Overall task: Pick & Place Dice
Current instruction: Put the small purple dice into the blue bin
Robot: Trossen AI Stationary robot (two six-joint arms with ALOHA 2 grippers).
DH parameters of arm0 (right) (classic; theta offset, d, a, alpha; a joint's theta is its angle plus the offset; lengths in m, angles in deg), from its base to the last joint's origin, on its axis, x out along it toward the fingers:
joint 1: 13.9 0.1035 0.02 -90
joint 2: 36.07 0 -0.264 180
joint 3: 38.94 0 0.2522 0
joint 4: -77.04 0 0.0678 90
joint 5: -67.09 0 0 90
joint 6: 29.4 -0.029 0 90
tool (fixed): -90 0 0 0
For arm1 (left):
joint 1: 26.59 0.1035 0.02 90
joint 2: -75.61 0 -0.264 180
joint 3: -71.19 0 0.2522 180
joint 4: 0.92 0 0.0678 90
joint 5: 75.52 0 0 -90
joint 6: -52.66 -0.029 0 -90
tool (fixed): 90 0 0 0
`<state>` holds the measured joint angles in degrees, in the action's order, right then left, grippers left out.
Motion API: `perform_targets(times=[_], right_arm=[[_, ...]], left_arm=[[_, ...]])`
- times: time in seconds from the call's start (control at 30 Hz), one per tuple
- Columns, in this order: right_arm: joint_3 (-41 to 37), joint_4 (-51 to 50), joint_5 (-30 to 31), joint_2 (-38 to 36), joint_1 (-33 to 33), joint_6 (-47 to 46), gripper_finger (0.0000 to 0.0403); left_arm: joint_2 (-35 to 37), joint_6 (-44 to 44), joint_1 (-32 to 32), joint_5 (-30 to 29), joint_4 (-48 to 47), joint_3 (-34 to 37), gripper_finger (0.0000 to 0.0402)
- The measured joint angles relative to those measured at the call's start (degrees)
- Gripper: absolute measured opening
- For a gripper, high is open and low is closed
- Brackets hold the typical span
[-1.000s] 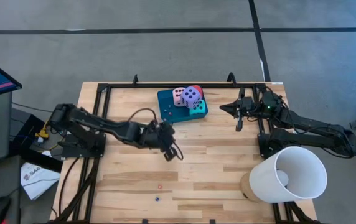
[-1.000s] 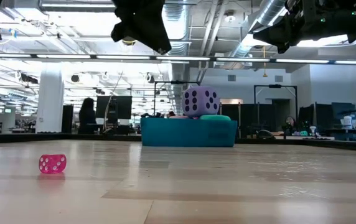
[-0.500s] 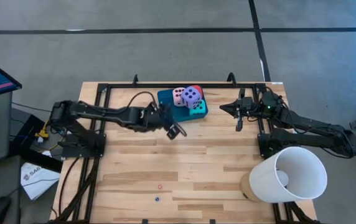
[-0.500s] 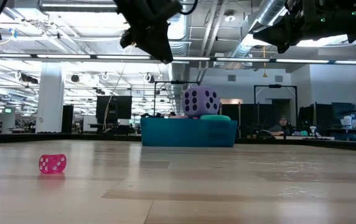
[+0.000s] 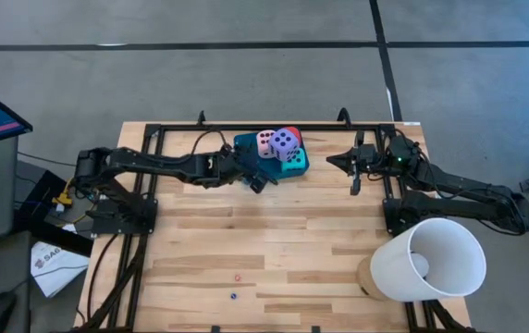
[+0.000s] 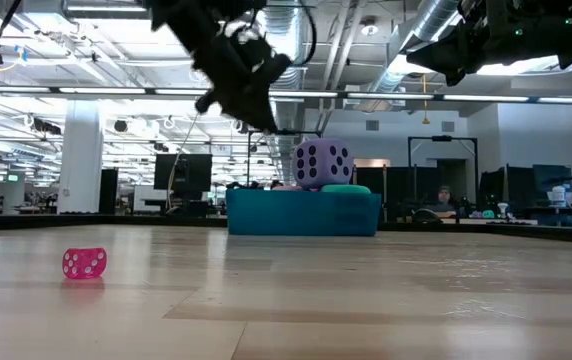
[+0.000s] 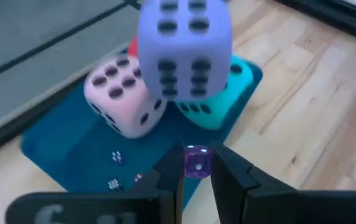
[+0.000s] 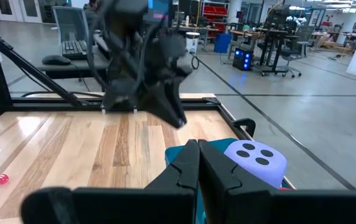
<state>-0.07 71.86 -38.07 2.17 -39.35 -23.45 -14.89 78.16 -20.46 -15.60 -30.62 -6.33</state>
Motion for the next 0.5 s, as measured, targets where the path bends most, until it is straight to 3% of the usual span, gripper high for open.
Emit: perform_targets(times=[0.3, 0.5], right_arm=[[0.0, 0.1, 0.0, 0.0, 0.0, 0.0, 0.0], [0.0, 0.4, 0.0, 0.0, 0.0, 0.0, 0.0]], left_arm=[[0.3, 2.0, 5.4, 0.9, 6.1, 8.9, 0.0047], [0.3, 1.9, 8.5, 7.4, 13.9, 11.5, 0.0051]])
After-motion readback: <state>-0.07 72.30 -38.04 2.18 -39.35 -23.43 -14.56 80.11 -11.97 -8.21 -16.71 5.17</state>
